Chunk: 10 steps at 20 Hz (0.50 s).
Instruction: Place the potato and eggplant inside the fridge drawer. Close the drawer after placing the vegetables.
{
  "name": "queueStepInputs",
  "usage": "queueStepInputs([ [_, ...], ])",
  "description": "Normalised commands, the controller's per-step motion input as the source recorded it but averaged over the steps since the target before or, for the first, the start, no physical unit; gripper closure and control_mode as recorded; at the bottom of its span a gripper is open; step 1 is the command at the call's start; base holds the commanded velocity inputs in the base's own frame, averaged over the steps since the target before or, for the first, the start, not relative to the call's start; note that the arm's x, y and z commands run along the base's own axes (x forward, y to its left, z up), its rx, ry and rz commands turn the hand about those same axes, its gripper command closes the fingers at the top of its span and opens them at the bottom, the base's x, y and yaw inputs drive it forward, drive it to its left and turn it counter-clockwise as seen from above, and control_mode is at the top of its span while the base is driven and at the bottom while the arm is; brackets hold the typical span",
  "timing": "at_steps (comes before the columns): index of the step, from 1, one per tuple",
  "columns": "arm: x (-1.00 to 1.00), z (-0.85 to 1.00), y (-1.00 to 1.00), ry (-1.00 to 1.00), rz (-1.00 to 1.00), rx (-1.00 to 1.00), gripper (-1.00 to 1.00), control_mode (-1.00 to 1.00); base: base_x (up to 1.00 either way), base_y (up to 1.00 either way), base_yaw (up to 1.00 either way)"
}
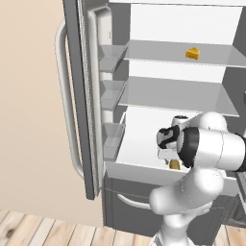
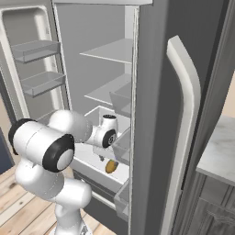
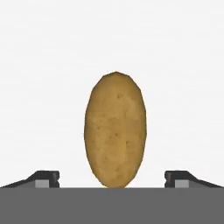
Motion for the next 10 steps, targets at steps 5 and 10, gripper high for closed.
queueStepInputs([
  [5, -0.07, 0.87, 0.13, -0.21, 0.01, 0.0, -1.0, -1.0, 0.0, 0.0, 0.0],
  [10, -0.45, 0.73, 0.37, -0.17, 0.0, 0.0, -1.0, -1.0, 0.0, 0.0, 0.0],
])
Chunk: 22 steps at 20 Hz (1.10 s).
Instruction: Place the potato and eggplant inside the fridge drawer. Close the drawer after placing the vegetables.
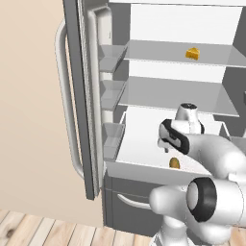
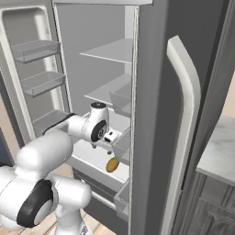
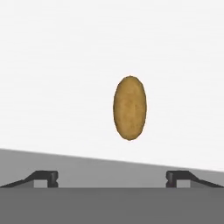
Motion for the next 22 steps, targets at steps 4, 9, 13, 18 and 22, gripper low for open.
queueStepInputs([
  [4, -0.44, 0.65, 0.36, -0.17, 0.0, -0.03, -1.0, -1.0, 0.0, 0.0, 0.0],
  [9, -0.07, 0.23, 0.25, -0.08, 0.0, -0.05, -1.0, -1.0, 0.0, 0.0, 0.0],
  [13, 0.0, 0.0, 0.05, 0.01, 0.0, -0.02, -1.0, -1.0, 0.0, 0.0, 0.0],
  [18, -0.73, -0.01, 0.14, -0.08, 0.0, -0.02, -1.0, -1.0, 0.0, 0.0, 0.0],
  [22, 0.0, 0.0, 0.0, 0.0, 0.0, 0.0, -1.0, 1.0, -1.0, 0.08, 0.0],
])
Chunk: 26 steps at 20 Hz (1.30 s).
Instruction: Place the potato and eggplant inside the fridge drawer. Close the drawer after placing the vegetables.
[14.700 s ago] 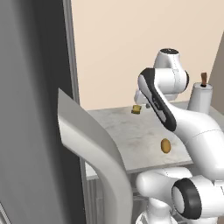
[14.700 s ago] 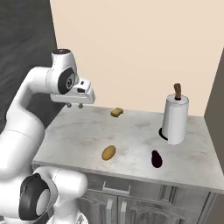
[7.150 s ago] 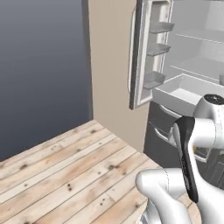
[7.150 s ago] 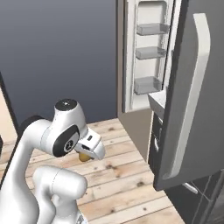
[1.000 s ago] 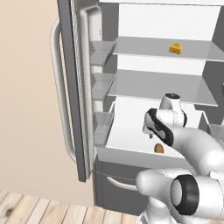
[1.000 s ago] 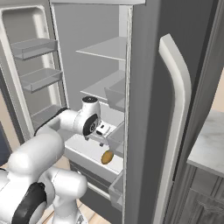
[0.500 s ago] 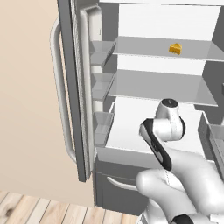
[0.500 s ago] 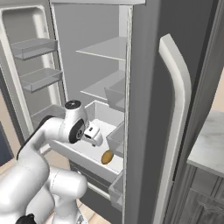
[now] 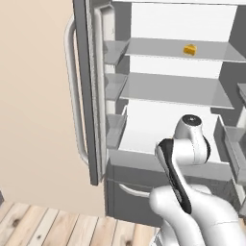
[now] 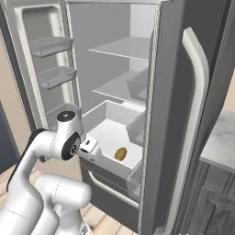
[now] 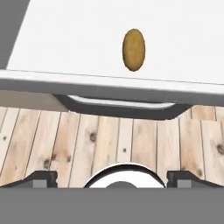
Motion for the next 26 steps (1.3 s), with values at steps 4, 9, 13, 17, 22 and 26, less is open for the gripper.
queueStepInputs([
  [4, 0.0, 0.0, 0.0, 0.0, 0.0, 0.0, -1.0, 1.0, -1.0, 0.0, -0.03],
  [9, 0.0, 0.0, 0.0, 0.0, 0.0, 0.0, -1.0, 1.0, -1.0, -0.17, -0.18],
  [13, 0.0, 0.0, 0.0, 0.0, 0.0, 0.0, -1.0, 1.0, -1.0, -0.75, -0.31],
  [17, 0.0, 0.0, 0.0, 0.0, 0.0, 0.0, -1.0, 1.0, -0.83, -0.99, -0.38],
  [22, 0.0, 0.0, 0.0, 0.0, 0.0, 0.0, -1.0, 1.0, 0.03, -1.0, -0.38],
  [26, 0.0, 0.0, 0.0, 0.0, 0.0, 0.0, -1.0, 1.0, 0.68, -1.0, -0.19],
])
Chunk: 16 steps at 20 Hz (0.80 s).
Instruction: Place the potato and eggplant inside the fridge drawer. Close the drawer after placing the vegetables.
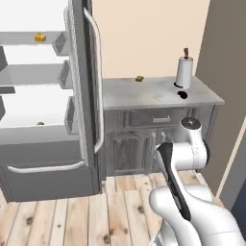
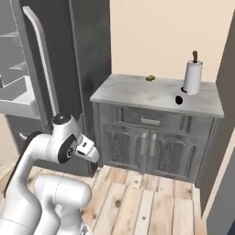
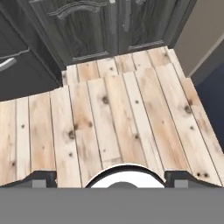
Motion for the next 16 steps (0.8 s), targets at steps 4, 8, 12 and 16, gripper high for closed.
queueStepInputs([
  [4, 0.0, 0.0, 0.0, 0.0, 0.0, 0.0, -1.0, 1.0, 0.98, -0.82, -0.01],
  [8, 0.0, 0.0, 0.0, 0.0, 0.0, 0.0, -1.0, 1.0, 1.0, -0.69, 0.0],
  [12, 0.0, 0.0, 0.0, 0.0, 0.0, 0.0, -1.0, 1.0, 1.0, -0.4, -0.01],
  [16, 0.0, 0.0, 0.0, 0.0, 0.0, 0.0, -1.0, 1.0, 1.0, -0.25, -0.02],
])
